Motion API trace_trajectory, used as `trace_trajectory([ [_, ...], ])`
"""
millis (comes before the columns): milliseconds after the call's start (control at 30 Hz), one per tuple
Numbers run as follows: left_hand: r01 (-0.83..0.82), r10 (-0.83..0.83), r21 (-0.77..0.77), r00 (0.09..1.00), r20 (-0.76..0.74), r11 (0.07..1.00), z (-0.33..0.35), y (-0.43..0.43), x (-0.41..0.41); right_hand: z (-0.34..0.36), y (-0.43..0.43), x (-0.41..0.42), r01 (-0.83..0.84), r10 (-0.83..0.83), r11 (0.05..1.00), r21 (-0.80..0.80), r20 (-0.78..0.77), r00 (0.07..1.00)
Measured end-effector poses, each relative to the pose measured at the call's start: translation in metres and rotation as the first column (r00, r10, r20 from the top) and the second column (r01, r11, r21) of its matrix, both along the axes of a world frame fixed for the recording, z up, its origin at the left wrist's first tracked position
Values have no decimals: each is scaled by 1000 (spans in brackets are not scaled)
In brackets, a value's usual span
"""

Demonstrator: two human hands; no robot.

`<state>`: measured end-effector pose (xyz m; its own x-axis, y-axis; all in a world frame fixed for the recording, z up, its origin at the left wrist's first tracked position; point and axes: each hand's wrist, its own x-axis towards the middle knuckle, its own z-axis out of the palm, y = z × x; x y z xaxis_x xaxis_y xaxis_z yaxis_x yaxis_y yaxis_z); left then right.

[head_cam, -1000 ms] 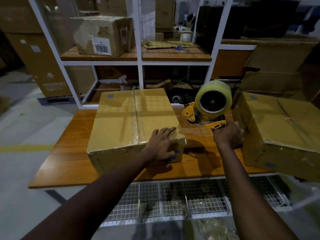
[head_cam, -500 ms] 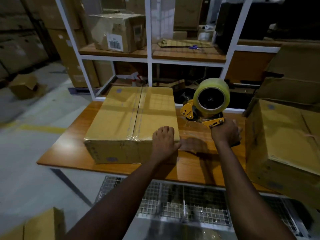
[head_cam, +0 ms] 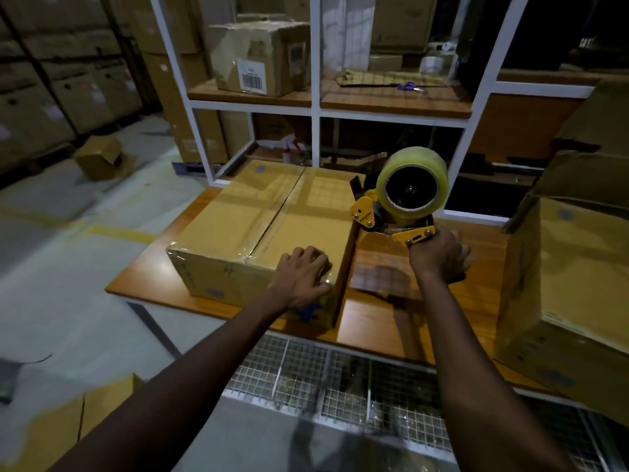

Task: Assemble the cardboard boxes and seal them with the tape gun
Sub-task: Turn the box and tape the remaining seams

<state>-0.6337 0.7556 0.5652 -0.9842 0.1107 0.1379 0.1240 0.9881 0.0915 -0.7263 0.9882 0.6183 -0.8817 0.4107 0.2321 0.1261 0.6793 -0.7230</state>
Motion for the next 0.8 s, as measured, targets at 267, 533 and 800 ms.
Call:
trace_trajectory([
  [267,-168,183,-93,964,193,981,-3,13,7,5,-24,3,-42,42,999,14,-18,999],
  [533,45,7,-166,954,301,985,4,-66,36,14,-67,0,-72,73,997,25,-32,997],
  [800,-465,526,-334,842,119,820,11,-211,101,15,-114,6,-110,111,994,15,-43,993],
])
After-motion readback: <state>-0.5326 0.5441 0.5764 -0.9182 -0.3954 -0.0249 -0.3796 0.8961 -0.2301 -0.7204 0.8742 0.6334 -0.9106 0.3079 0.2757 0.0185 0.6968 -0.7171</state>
